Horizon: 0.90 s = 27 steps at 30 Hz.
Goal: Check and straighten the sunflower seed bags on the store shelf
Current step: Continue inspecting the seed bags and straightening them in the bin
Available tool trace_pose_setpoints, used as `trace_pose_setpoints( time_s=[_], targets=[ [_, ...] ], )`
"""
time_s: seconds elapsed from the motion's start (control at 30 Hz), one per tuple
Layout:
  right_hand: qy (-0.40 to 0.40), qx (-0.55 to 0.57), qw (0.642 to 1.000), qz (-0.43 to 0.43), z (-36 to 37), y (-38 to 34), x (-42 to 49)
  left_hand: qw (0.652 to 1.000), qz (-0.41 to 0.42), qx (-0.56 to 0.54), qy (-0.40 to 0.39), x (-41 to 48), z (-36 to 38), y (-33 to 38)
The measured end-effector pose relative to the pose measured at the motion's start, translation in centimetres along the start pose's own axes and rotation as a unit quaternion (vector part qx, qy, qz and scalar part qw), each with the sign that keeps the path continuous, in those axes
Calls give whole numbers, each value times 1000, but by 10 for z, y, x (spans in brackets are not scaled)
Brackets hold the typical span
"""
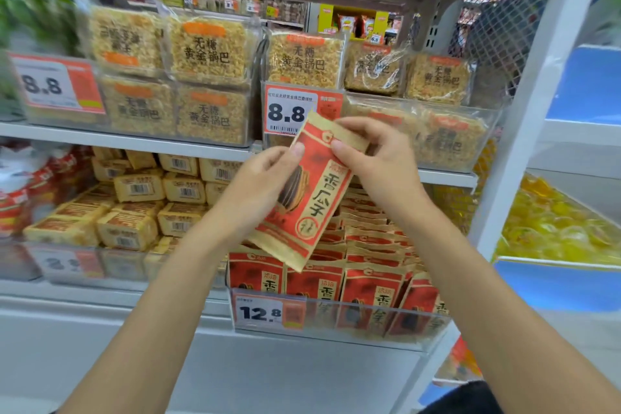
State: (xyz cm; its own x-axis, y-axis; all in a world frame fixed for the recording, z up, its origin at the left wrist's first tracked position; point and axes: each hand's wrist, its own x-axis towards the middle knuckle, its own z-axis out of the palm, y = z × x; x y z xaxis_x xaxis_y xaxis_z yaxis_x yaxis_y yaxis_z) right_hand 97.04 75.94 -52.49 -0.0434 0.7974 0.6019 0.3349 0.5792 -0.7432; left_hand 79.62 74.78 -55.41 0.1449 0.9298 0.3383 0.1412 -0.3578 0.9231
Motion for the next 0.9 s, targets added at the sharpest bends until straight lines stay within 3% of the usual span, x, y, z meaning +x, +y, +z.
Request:
trace_pose_setpoints(
  time_s=[0.1, 0.17, 0.27, 0.33, 0.43, 0.53, 0.63, 0.73, 0.8, 0.9],
  targets=[
    [46, 103, 986, 121, 14, 16, -13, 999, 5, 23, 37, -3, 10, -14],
    [63, 134, 972, 184, 19, 25, -23, 999, -25, 20, 14, -4, 11, -19],
    [75, 94, 979, 163, 21, 35, -35, 996, -75, 6, -40, -7, 13, -20],
    [69, 102, 980, 158, 23, 34, -40, 997, -69, 21, -23, -7, 18, -20],
    [-5, 178, 967, 182, 26, 28, -46, 991, -27, 4, 131, -4, 24, -25],
    [-103, 137, 968, 185, 30, 26, -54, 969, -4, -58, 239, -5, 25, -24],
    [-69, 138, 976, 155, 28, 25, -58, 979, -13, -58, 195, -9, 25, -21],
    [-18, 211, 962, 170, 18, 29, -58, 989, -1, 82, 121, -13, 24, -18],
    [-65, 234, 954, 176, 11, 31, -58, 982, 32, 118, 143, -16, 24, -17],
    [-172, 164, 958, 161, 8, 29, -61, 968, 58, 102, 221, -19, 26, -15]
  ],
)
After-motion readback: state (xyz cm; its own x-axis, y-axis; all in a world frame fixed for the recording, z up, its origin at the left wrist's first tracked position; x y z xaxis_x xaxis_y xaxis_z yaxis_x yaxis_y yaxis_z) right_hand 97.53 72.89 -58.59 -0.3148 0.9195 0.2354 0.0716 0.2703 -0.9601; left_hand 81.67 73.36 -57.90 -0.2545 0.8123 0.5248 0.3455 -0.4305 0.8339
